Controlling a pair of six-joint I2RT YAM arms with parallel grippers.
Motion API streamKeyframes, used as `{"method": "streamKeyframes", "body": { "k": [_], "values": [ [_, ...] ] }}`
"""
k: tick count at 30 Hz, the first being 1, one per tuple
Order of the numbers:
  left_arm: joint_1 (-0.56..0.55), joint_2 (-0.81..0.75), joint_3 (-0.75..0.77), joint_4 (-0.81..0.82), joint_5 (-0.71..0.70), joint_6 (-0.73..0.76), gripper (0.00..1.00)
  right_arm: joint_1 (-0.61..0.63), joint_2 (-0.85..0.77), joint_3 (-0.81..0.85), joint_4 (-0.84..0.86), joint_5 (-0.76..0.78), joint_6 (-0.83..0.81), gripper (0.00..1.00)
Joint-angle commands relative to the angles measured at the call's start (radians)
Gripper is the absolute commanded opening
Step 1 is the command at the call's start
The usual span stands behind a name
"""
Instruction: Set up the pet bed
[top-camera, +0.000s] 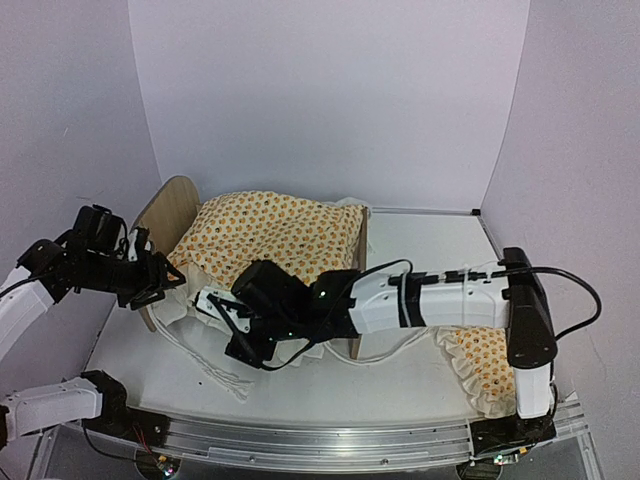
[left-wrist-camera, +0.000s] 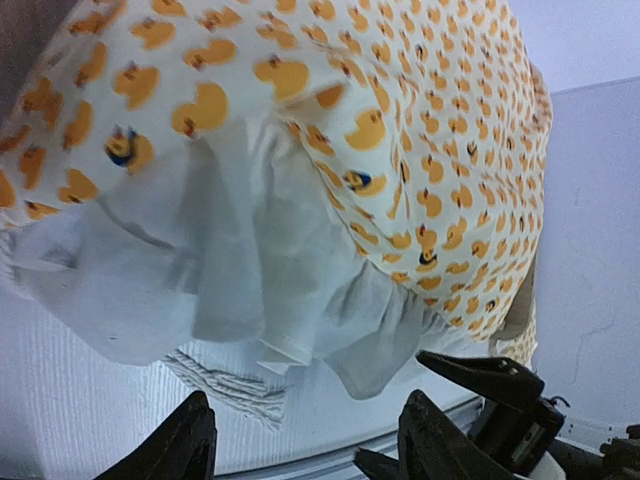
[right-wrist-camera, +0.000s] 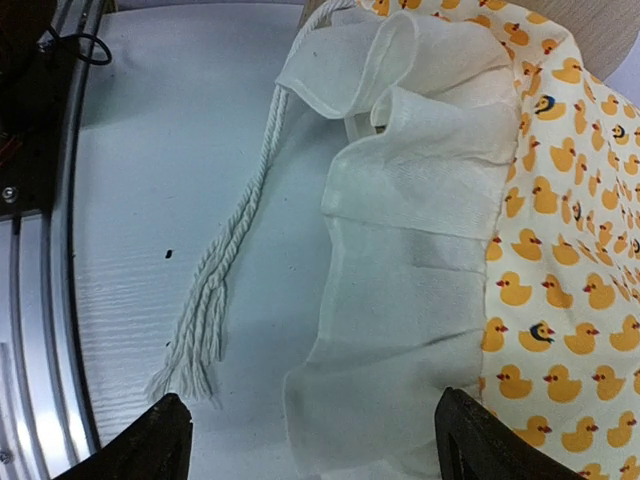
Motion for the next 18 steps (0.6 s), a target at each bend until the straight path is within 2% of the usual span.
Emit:
{"method": "streamKeyframes", "body": {
  "k": [1,4,8,12,14,15,18],
  "values": [
    [-0.104,0.007,-0.063,0.16,-0.056,-0.112,0.61,0.044,0.101,0.069,0.157,0.328,-0.034,0.87],
    [-0.131,-0.006,-0.115,0.254,-0.099,-0.146,0.68,0.063,0.16,0.108,0.199,0.562,-0.12,0.85],
    [-0.134,0.031,-0.142,0.323,-0.129,-0.152,0.73,0.062,0.143,0.046,0.259,0.641,-0.195,0.7],
    [-0.139,0.05,-0.161,0.353,-0.167,-0.14,0.73,0.062,0.087,-0.055,0.286,0.587,-0.216,0.44],
    [-0.139,0.047,-0.156,0.345,-0.189,-0.13,0.74,0.062,0.049,-0.098,0.276,0.563,-0.182,0.23],
    [-0.139,0.05,-0.155,0.34,-0.19,-0.131,0.74,0.062,0.022,-0.124,0.263,0.536,-0.163,0.15],
    [-0.139,0.063,-0.159,0.314,-0.182,-0.142,0.74,0.062,-0.069,-0.211,0.225,0.391,-0.118,0.03]
  ]
}}
